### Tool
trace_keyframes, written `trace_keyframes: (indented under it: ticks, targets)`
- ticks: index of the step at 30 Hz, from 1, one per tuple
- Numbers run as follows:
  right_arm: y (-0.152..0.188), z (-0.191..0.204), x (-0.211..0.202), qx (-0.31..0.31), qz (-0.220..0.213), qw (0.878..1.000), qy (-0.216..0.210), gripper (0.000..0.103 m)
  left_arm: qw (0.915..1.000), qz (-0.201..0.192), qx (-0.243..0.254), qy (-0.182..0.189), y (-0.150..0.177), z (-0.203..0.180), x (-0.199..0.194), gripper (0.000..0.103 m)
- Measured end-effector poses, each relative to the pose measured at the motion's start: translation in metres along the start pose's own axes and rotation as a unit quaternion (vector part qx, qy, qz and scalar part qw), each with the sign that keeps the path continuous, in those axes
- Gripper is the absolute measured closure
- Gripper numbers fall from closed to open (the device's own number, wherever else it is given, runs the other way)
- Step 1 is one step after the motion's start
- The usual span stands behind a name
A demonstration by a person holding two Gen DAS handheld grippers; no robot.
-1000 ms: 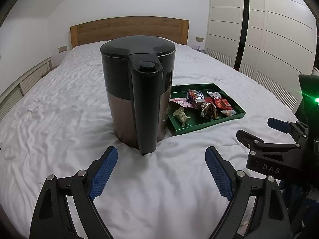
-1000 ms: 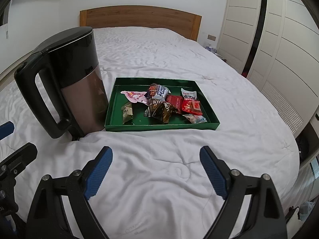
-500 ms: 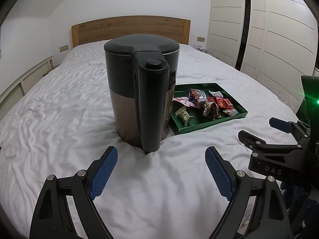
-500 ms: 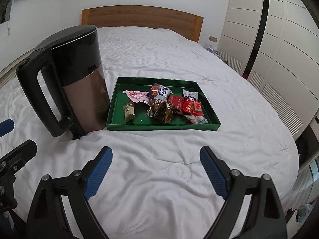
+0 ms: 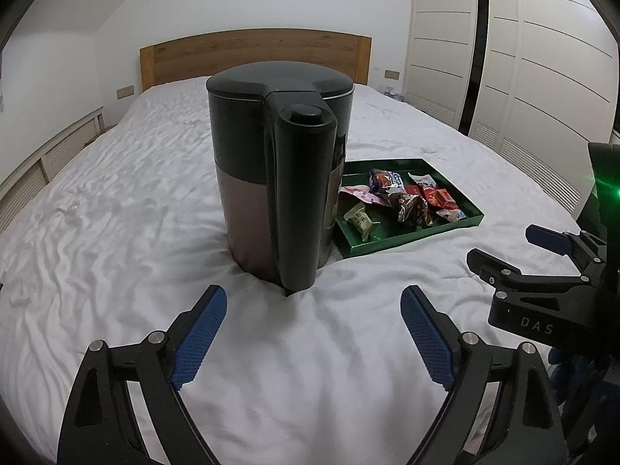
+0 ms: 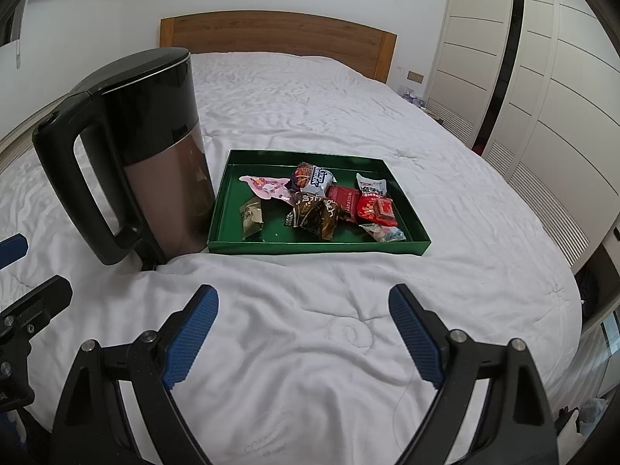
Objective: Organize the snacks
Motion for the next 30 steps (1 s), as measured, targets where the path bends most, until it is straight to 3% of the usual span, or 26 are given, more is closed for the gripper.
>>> trace_keyframes:
  ticks: [30]
  targets:
    - [0.0055,0.0030,0.0036,-0.001,0.004,1.000,-0.003,0.000,0.9999,0.013,0.000,-0.002,0.0079,0.0039,0.0054,0.011]
Point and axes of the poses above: each gripper's, at about its wrist camera, not at the fingertips, and x roughly the way its jaws point, z to its left, y to its underside, the point moved 3 cm from there along x, roughly the way its jaws point, and after that the axes turned 5 degrees about x, right-handed, at the moved point
